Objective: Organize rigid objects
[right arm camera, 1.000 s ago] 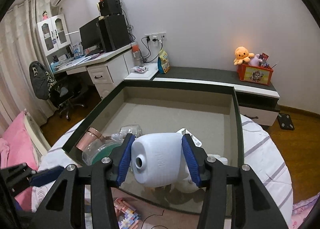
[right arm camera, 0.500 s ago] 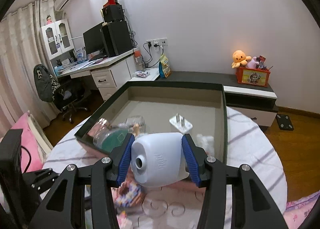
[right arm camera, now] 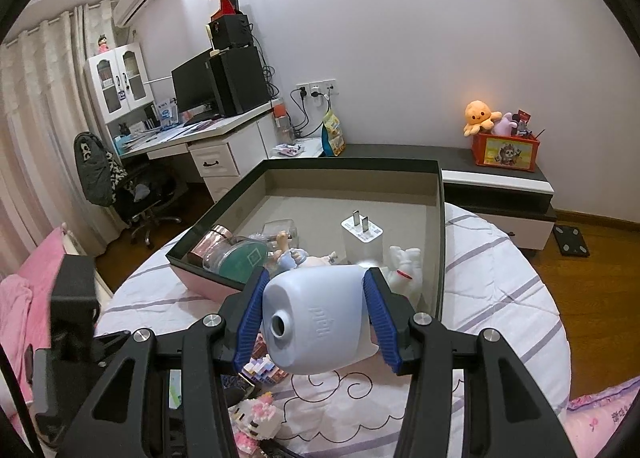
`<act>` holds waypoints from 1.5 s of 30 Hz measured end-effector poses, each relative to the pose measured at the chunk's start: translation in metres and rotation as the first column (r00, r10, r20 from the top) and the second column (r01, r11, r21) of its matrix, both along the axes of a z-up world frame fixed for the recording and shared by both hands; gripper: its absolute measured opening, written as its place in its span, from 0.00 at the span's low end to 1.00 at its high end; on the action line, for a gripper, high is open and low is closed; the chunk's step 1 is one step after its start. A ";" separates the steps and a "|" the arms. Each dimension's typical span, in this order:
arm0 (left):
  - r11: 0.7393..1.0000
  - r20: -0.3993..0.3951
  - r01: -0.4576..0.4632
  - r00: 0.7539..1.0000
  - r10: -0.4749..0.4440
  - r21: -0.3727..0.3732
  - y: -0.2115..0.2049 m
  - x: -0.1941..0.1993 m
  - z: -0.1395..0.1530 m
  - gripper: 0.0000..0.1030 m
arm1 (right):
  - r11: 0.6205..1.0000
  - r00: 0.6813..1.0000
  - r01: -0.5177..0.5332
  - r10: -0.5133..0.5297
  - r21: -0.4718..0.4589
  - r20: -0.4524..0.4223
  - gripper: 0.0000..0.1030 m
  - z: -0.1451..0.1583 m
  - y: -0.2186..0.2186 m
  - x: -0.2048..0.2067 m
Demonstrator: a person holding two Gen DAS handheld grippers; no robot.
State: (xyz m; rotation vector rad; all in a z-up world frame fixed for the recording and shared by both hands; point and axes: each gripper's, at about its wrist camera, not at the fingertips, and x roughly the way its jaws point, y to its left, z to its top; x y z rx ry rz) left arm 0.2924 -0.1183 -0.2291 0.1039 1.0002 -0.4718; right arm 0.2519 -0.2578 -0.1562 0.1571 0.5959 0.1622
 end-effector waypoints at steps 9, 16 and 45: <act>0.995 0.068 0.020 0.997 -0.027 0.095 -0.016 -0.005 -0.005 0.81 | 1.000 1.000 -0.001 0.001 0.002 -0.003 0.49 0.000 0.000 -0.001; 1.000 0.161 0.029 0.987 -0.031 0.012 -0.001 -0.013 0.043 0.81 | 1.000 1.000 -0.013 0.013 -0.014 0.010 0.49 0.006 0.002 0.003; 0.986 0.435 -0.143 0.884 0.168 -0.088 0.037 0.038 0.115 0.98 | 0.997 0.992 0.059 -0.053 -0.049 0.112 1.00 0.031 0.014 0.034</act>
